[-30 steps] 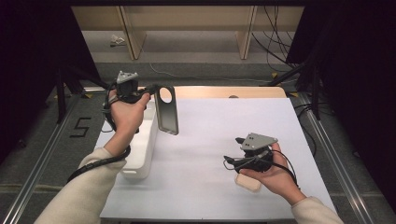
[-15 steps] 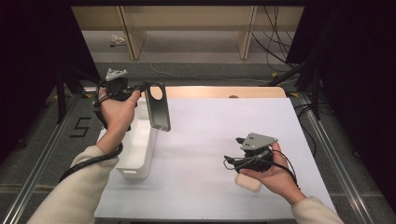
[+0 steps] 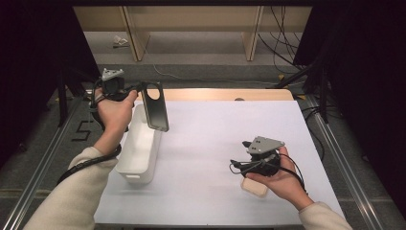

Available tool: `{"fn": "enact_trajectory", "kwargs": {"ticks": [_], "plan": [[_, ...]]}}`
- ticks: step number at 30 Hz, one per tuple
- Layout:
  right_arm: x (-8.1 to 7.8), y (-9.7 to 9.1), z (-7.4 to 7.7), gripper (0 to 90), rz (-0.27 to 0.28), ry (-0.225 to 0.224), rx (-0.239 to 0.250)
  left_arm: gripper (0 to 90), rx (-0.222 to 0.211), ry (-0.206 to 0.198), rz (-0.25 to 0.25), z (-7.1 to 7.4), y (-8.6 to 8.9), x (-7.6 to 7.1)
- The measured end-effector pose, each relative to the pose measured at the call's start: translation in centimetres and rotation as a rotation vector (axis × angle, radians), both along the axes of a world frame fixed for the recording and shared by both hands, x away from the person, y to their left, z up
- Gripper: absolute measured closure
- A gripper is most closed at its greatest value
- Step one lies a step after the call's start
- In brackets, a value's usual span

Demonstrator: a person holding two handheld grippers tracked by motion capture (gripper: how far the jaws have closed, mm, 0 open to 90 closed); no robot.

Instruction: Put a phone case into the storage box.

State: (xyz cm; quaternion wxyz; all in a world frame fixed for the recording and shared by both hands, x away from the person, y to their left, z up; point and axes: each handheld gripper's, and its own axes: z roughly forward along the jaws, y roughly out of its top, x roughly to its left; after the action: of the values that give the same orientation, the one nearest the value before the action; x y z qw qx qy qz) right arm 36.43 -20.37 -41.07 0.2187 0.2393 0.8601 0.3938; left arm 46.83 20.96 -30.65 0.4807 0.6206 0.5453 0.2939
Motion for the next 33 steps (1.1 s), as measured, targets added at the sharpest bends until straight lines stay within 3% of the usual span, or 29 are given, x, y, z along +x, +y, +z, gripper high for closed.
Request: {"fn": "enact_trajectory", "kwargs": {"ticks": [19, 33], "plan": [[0.0, -0.1, 0.0, 27.7, -0.005, 0.002, -0.001, 88.9, 0.024, -0.005, 0.047, -0.2, 1.3, 0.9], [0.0, -0.1, 0.0, 27.8, -0.004, 0.004, 0.001, 88.8, 0.018, -0.012, 0.082, -0.3, 2.2, 1.7]]}}
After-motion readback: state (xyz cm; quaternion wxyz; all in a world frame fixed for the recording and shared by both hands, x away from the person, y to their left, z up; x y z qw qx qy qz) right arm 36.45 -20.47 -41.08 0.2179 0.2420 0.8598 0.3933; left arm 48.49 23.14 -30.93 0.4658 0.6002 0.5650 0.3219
